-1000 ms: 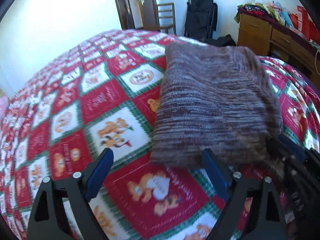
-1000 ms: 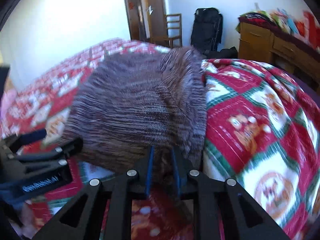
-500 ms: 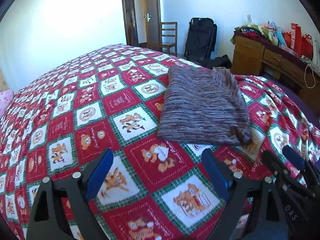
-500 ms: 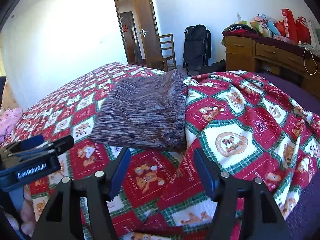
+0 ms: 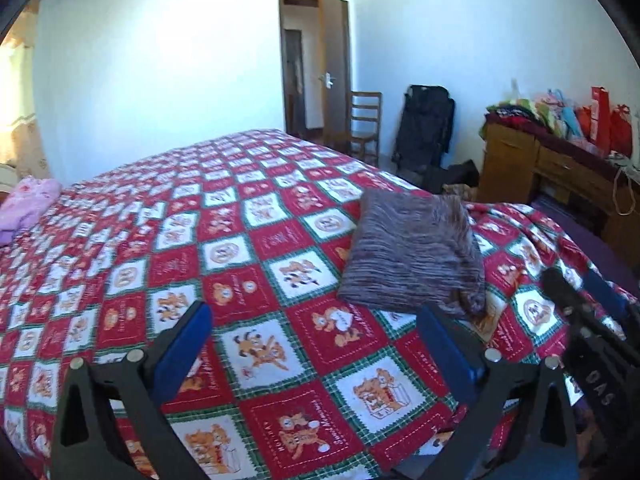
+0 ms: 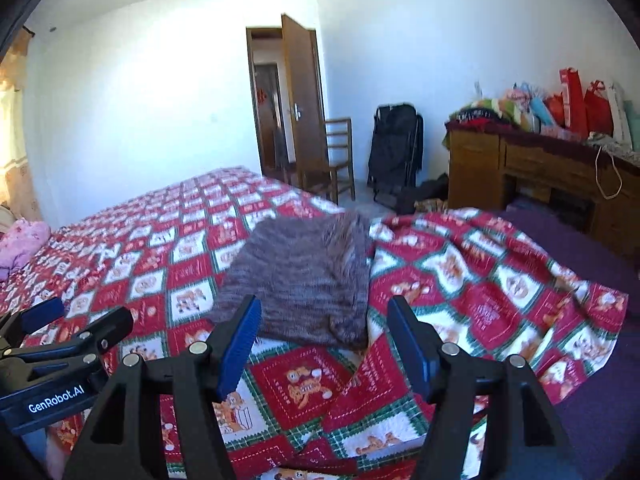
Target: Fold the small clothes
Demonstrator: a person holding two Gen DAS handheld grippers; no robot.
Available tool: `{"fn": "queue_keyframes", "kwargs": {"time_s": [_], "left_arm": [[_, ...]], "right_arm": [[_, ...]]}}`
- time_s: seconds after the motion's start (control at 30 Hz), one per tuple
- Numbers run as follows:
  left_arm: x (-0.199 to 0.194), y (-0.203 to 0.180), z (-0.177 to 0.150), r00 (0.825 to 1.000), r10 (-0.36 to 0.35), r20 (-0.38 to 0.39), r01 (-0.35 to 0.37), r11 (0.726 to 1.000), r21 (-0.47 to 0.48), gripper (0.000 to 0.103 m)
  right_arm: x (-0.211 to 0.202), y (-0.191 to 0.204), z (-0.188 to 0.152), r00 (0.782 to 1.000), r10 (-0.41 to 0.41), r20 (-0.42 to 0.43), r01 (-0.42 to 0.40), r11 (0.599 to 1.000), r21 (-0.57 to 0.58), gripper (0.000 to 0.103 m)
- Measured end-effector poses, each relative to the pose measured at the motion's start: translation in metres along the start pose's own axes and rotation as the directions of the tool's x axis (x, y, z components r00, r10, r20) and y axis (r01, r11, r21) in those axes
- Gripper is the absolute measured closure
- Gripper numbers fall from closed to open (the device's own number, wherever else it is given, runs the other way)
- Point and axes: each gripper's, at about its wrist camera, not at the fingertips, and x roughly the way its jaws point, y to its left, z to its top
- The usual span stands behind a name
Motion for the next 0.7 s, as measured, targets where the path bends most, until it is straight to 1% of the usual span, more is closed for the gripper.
{"fn": "queue_keyframes", "kwargs": {"time_s": [0.07, 0.2, 0.37, 0.47, 0.7], "left_arm": [[-0.005, -0.002, 0.000, 1.000, 0.014, 0.015, -0.014, 1.000, 0.001, 0.000], [-0.015, -0.008, -0.002, 0.999, 0.007, 0.040, -0.007, 1.000, 0.003, 0.000], [-0.021, -0.018, -0.004, 0.998, 0.034, 0.045, -0.035, 0.999, 0.020, 0.000], [-0.024, -0.019, -0.004, 0.999, 0.018, 0.040, -0.019, 1.000, 0.013, 0.000], [-0.026, -0.024, -0.006, 0.999, 0.014, 0.031, -0.015, 0.999, 0.037, 0.000]], "right_arm": [[-0.008, -0.003, 0.001, 1.000, -0.010, 0.026, 0.010, 1.000, 0.007, 0.035], [-0.020, -0.009, 0.000, 0.999, -0.010, 0.049, 0.009, 1.000, 0.028, 0.032], [-0.030, -0.015, 0.004, 0.998, 0.001, 0.065, -0.004, 0.999, 0.050, 0.032], [-0.035, -0.016, 0.006, 0.997, 0.000, 0.079, -0.003, 0.999, 0.048, 0.032], [-0.037, -0.016, 0.008, 0.997, 0.000, 0.077, -0.004, 0.999, 0.043, 0.032]]}}
